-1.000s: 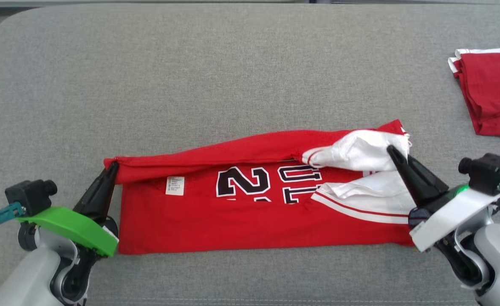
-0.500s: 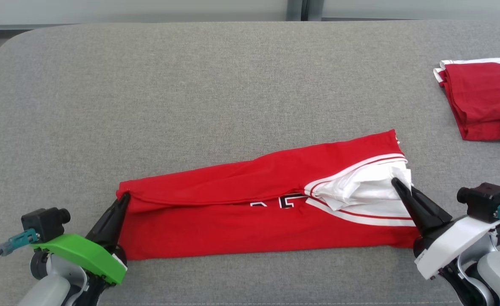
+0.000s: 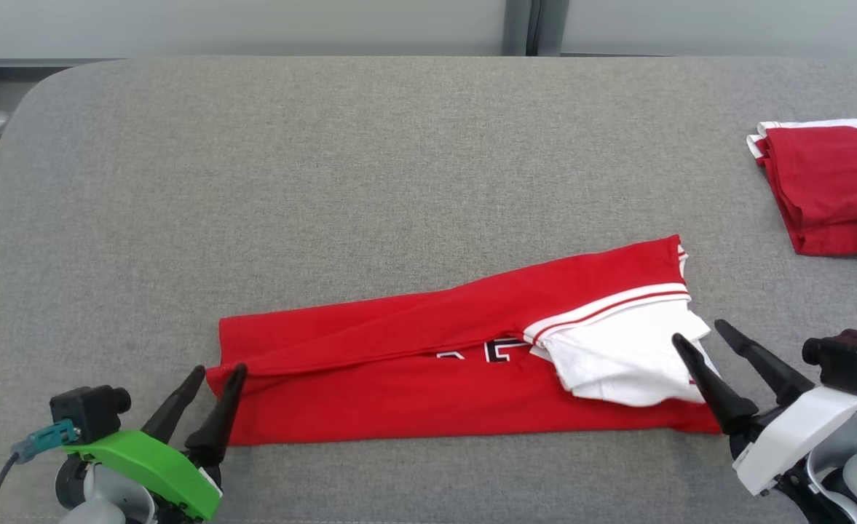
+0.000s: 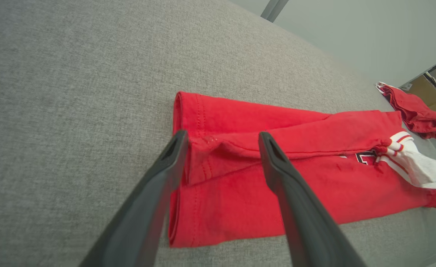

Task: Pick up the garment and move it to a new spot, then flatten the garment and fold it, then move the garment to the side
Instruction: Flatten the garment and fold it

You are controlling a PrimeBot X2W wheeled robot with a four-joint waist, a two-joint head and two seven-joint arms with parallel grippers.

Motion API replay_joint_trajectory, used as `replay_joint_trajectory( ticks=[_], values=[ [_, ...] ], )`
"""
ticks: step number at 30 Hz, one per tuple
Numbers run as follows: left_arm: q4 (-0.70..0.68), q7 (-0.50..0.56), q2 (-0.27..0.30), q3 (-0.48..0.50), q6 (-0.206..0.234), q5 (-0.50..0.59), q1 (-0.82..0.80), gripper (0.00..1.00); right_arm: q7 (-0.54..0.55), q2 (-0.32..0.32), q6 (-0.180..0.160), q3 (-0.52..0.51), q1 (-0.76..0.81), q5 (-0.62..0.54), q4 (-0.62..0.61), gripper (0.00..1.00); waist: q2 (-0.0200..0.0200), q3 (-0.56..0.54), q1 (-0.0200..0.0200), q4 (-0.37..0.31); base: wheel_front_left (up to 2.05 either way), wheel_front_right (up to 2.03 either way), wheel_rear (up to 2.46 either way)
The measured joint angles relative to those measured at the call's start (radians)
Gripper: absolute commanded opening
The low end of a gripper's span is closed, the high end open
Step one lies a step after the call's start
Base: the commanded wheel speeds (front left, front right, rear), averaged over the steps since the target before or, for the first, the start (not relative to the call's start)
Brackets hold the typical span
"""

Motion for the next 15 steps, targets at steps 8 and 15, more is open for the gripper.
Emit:
replay_joint_trajectory(
  ticks=[8,15],
  values=[
    [-0.038,-0.003,0.035,0.016,0.052,0.077,0.005,1.0,0.007,-0.016,-0.035,-0.086,0.005,0.08,-0.008,1.0,0.0,-0.021,0.0,0.008,0.0,0.0,0.0],
    [-0.101,-0.009,0.044,0.058,0.124,0.157,0.007,1.0,0.051,-0.019,-0.053,-0.115,0.027,0.158,0.056,1.0,0.0,-0.027,0.0,0.04,0.0,0.0,0.0]
  ],
)
